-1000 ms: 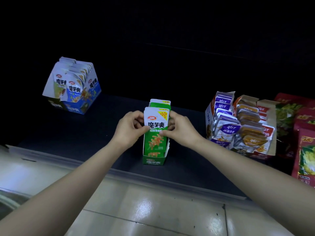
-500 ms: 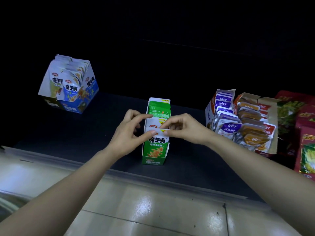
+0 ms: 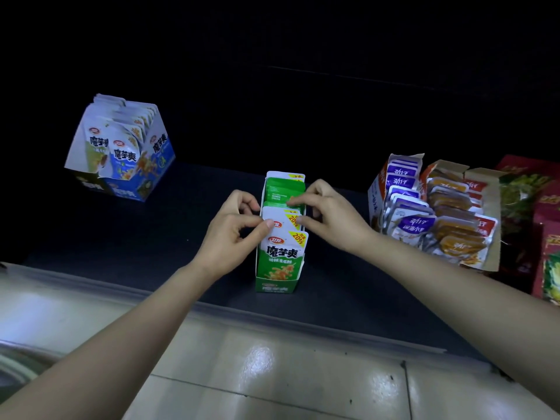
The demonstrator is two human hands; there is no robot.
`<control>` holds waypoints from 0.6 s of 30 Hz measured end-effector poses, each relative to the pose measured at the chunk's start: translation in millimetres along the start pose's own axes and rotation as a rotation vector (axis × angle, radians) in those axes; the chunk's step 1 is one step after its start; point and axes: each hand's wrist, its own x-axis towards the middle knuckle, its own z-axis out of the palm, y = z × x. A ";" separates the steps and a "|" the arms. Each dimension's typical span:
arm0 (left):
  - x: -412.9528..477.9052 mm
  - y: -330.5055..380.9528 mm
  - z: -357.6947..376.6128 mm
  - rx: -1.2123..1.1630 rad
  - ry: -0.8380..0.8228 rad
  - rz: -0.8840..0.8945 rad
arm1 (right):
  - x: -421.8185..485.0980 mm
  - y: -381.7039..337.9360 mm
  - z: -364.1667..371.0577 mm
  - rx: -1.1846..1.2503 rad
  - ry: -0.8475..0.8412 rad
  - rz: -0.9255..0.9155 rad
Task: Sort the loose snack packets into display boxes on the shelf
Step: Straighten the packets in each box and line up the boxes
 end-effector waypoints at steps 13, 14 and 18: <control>0.1 -9.9 5.4 0.048 0.018 0.009 | -4.2 -6.4 -15.4 0.379 -0.183 0.131; -0.9 -9.7 5.8 0.040 0.011 0.009 | -6.0 -6.8 -17.8 0.425 -0.222 0.132; -3.1 -3.9 6.2 -0.072 0.017 -0.015 | -5.5 -5.5 -23.3 0.527 -0.145 0.153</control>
